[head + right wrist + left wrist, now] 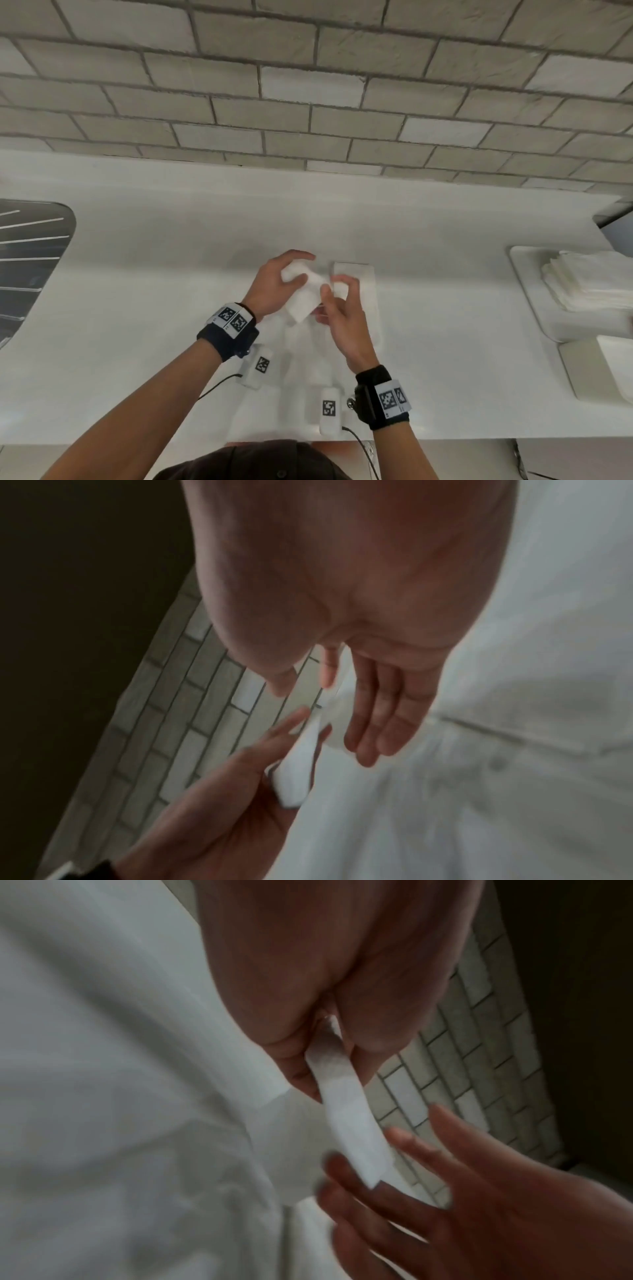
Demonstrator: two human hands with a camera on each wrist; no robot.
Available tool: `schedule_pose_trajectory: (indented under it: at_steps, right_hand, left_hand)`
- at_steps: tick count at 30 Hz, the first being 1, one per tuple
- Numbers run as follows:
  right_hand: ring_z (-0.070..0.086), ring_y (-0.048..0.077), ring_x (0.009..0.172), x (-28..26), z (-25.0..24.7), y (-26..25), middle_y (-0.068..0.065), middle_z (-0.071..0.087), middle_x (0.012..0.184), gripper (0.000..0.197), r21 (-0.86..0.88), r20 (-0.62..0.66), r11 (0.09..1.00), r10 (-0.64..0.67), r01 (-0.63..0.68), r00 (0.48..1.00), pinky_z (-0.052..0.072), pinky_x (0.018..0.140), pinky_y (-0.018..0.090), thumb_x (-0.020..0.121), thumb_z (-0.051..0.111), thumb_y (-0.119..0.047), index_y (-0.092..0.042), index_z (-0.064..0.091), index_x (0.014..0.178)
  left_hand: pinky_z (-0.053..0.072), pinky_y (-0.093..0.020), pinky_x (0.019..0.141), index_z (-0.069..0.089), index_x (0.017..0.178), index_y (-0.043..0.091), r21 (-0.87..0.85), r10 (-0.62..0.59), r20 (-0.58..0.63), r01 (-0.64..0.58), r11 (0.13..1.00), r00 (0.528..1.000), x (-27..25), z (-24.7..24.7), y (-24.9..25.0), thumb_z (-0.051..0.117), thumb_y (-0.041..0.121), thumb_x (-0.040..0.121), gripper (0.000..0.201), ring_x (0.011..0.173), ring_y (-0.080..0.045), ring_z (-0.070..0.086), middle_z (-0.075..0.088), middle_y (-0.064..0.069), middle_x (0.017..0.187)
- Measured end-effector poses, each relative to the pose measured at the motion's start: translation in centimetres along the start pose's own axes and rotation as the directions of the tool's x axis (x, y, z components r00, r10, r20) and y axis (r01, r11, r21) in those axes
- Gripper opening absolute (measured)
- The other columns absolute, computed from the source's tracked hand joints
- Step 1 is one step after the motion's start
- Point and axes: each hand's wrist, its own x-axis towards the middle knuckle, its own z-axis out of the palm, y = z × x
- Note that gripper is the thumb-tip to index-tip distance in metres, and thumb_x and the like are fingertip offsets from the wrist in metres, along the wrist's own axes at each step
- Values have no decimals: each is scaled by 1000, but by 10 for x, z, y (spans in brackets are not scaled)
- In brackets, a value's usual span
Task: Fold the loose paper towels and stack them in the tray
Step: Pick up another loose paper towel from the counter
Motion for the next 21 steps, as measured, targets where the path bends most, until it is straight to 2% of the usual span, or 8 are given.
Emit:
schedule_pose_trajectory:
  at_steps: [2,4,6,11,14,16,19,21]
  right_hand:
    - [77,27,109,4,-3,-17,5,79,119,36,278,21,960,-36,29,999,63,96,48,113,56,-38,-37,43,147]
    - [73,33,110,15,-15,-31,12,74,127,34,312,-90,941,-109,132,990,60,94,54,112,59,-33,-31,54,146]
    - [71,32,111,26,-35,-37,12,72,127,23,253,-199,941,-178,226,964,57,93,56,109,65,-21,-21,67,133]
    - [68,16,122,50,-79,-29,-6,72,131,32,28,-217,965,-248,259,944,60,99,36,101,68,0,-20,70,125]
    - [73,10,108,68,-97,3,-13,73,124,36,-209,-167,972,-145,109,975,62,95,39,97,75,-7,-29,68,124]
    - [73,15,96,79,-104,27,-10,71,123,38,-404,-120,915,-48,-5,992,61,93,37,95,79,-13,-28,67,128]
    - [67,15,83,86,-109,55,3,70,124,41,-564,-44,825,15,-37,999,51,76,15,95,78,-11,-23,65,132]
    - [67,15,81,87,-109,61,4,72,119,41,-569,-32,822,-5,-14,999,49,73,14,96,76,-7,-24,64,131]
  left_hand:
    - [55,-39,104,76,123,31,-117,24,3,-24,993,1000,3,12,24,72,8,96,35,118,-9,67,73,13,127]
    - [55,-37,105,76,126,28,-217,47,2,-45,975,999,5,20,45,74,9,97,35,122,-9,66,70,9,132]
    - [55,-35,105,75,130,27,-278,82,-21,-84,957,996,4,27,57,76,11,97,37,125,-11,64,68,8,134]
    - [59,-36,97,77,123,32,-328,-5,26,13,945,1000,-4,53,50,78,15,97,31,112,-15,74,71,14,132]
    - [57,-22,82,80,111,35,-167,-122,13,122,978,992,-7,78,25,81,17,93,25,87,-10,74,73,12,118]
    - [50,-10,71,80,110,30,-12,-201,18,201,979,979,-7,96,7,81,16,92,23,72,-6,68,70,7,104]
    - [45,-1,69,80,112,24,134,-277,29,271,953,960,-10,117,-15,80,14,90,23,74,0,65,68,4,103]
    - [50,-7,75,78,111,23,154,-289,13,284,946,957,-13,124,-23,80,14,90,23,79,-4,67,69,3,106]
